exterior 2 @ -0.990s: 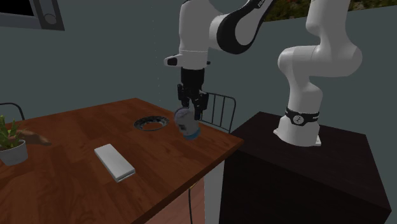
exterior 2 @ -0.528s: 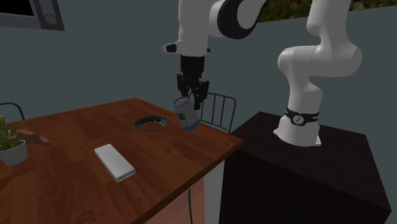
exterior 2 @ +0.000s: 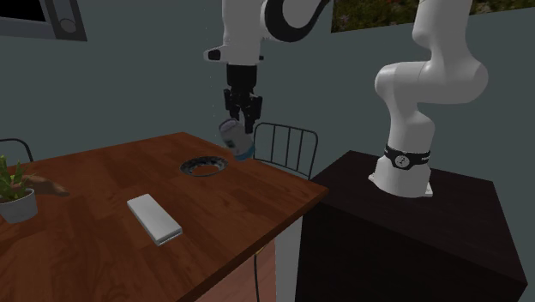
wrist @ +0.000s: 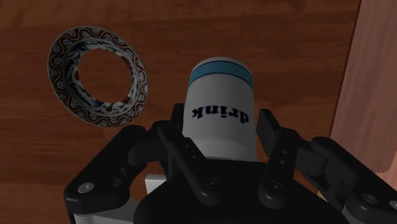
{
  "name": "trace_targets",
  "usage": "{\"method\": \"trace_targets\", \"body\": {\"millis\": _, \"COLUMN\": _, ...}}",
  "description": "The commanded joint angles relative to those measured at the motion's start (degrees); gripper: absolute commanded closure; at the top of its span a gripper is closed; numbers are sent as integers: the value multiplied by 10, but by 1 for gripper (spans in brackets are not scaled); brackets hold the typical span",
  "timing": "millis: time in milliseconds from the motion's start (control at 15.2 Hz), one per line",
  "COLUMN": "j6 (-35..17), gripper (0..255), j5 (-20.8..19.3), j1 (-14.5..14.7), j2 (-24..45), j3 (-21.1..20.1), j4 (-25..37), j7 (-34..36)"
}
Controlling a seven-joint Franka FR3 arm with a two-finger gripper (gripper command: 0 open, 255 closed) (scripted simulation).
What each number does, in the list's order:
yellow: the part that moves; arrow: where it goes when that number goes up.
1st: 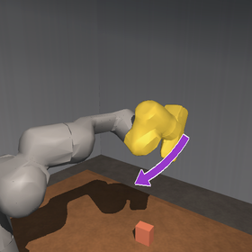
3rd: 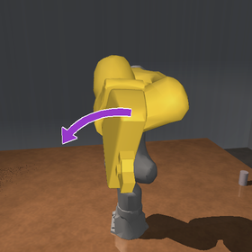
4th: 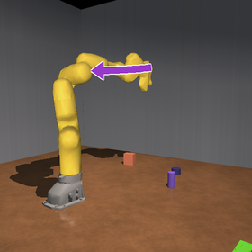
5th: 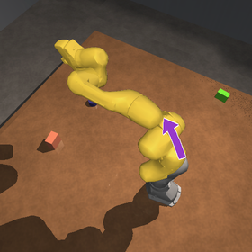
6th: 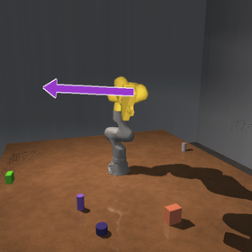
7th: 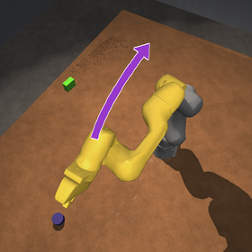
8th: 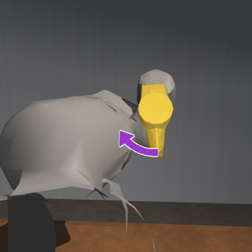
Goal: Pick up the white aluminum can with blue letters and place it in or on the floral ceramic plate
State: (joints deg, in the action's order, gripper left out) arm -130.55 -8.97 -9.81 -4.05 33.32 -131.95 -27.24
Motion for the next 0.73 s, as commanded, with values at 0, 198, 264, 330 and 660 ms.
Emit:
{"method": "trace_targets", "body": {"millis": 0, "j6": 5, "gripper": 255, "j5": 20, "j1": -9, "j2": 26, "j3": 15, "j4": 30, "j7": -39}}
{"method": "trace_targets", "body": {"millis": 198, "j6": 16, "gripper": 255, "j5": 58, "j1": -27, "j2": 71, "j3": 33, "j4": 83, "j7": -99}}
{"method": "trace_targets", "body": {"millis": 264, "j6": 21, "gripper": 255, "j5": 72, "j1": -35, "j2": 88, "j3": 38, "j4": 101, "j7": -119}}
{"method": "trace_targets", "body": {"millis": 330, "j6": 26, "gripper": 255, "j5": 86, "j1": -44, "j2": 104, "j3": 41, "j4": 121, "j7": -139}}
{"method": "trace_targets", "body": {"millis": 660, "j6": 63, "gripper": 255, "j5": 156, "j1": -100, "j2": 194, "j3": 47, "j4": 230, "j7": -229}}
